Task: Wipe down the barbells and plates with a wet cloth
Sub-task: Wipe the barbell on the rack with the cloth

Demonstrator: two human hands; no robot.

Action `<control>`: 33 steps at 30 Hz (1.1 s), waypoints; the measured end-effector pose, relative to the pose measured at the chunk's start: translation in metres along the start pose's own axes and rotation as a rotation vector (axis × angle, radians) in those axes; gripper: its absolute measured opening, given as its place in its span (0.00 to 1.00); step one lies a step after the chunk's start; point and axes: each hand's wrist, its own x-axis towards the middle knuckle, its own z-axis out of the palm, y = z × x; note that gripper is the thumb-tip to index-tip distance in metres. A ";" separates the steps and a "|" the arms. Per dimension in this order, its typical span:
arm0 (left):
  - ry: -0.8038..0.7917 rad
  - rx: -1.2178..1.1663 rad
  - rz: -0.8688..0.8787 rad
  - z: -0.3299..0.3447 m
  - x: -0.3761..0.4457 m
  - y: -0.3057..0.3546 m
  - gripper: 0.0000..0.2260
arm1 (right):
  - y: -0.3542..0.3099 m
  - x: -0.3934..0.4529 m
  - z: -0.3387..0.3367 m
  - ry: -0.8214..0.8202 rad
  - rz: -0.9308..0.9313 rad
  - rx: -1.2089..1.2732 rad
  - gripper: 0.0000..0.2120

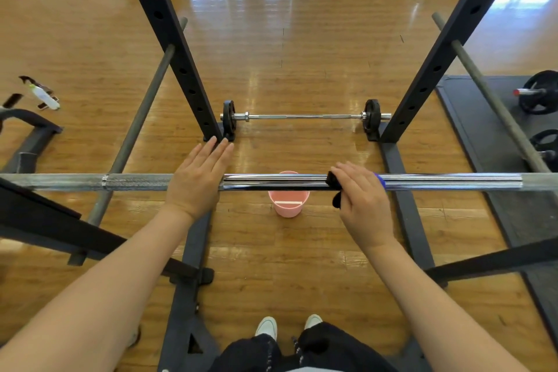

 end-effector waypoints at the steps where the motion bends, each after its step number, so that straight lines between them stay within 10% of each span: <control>1: -0.002 0.010 -0.001 0.001 0.000 0.000 0.29 | 0.008 -0.004 -0.003 0.006 -0.002 0.001 0.17; 9: -0.014 0.056 -0.095 0.004 -0.001 0.004 0.28 | 0.042 -0.010 -0.037 0.096 0.199 -0.106 0.19; 33: -0.001 0.042 -0.162 0.006 -0.001 0.012 0.28 | 0.007 -0.004 0.001 0.006 -0.021 0.021 0.18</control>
